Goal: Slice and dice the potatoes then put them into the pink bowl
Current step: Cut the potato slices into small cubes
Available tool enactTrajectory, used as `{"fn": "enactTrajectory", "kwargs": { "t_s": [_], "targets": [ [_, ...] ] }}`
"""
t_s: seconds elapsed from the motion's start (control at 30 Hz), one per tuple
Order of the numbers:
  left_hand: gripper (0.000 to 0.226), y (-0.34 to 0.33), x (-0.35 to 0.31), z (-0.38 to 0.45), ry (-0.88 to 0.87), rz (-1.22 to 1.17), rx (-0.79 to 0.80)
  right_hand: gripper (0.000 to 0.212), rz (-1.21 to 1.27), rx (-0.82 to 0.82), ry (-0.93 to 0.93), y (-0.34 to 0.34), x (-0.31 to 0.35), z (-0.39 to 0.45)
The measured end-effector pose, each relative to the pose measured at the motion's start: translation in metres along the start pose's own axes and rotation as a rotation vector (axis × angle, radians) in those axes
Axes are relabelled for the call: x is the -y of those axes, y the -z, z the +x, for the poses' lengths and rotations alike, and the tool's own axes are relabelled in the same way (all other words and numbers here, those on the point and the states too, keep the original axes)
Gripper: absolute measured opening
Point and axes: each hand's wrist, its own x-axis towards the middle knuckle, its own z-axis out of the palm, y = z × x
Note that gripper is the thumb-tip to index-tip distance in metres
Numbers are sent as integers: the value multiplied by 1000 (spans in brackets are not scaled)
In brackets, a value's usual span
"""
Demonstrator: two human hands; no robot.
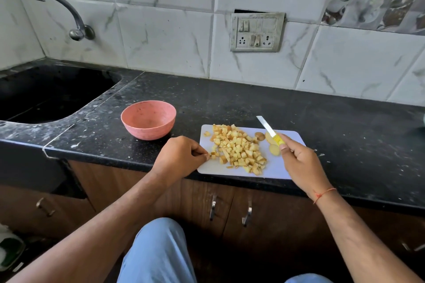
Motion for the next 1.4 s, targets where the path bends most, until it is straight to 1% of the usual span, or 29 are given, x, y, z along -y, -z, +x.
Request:
{"fn": "enactTrajectory", "kwargs": {
  "t_s": [0.1, 0.17, 0.27, 0.33, 0.37, 0.43, 0.5, 0.53, 0.7, 0.93, 1.03, 1.1, 1.17, 1.27, 1.4],
  "targets": [
    [6, -2, -6, 11, -38, 57, -34, 36, 157, -15, -99, 2, -9, 12],
    [6, -3, -8, 19, -87, 88, -51, 35, 208, 5, -123, 2, -12, 13],
    [7, -3, -8, 34, -237, 143, -60, 32, 255, 9, -135, 4, -15, 14],
    [11, 4, -12, 42, -326, 132, -51, 30, 284, 0, -156, 5, -17, 15],
    [14, 8, -16, 45, -368, 128, -10, 30, 293, -1, -163, 5, -18, 16],
    [22, 18, -24, 49, -466, 169, 144, 30, 295, 0, -165, 4, -19, 16],
    [23, 22, -32, 51, -553, 274, 269, 31, 287, -3, -173, 4, -20, 17],
    [21, 22, -35, 52, -578, 320, 290, 32, 286, -6, -178, 4, -20, 18],
    [19, 17, -48, 57, -639, 432, 263, 33, 293, -6, -189, 3, -23, 19],
    [17, 14, -55, 60, -727, 585, 327, 31, 313, -8, -198, 4, -24, 18],
    [19, 10, -51, 58, -748, 603, 327, 33, 316, -9, -202, 4, -24, 18],
    [18, 9, -47, 56, -742, 591, 285, 34, 316, -9, -204, 4, -24, 18],
    [14, 8, -44, 55, -699, 547, 208, 35, 314, -8, -204, 4, -24, 18],
    [15, 8, -45, 56, -646, 477, 122, 34, 314, -4, -206, 5, -25, 18],
    [8, 13, -49, 56, -590, 439, 73, 34, 315, 0, -208, 5, -25, 19]
  ]
}}
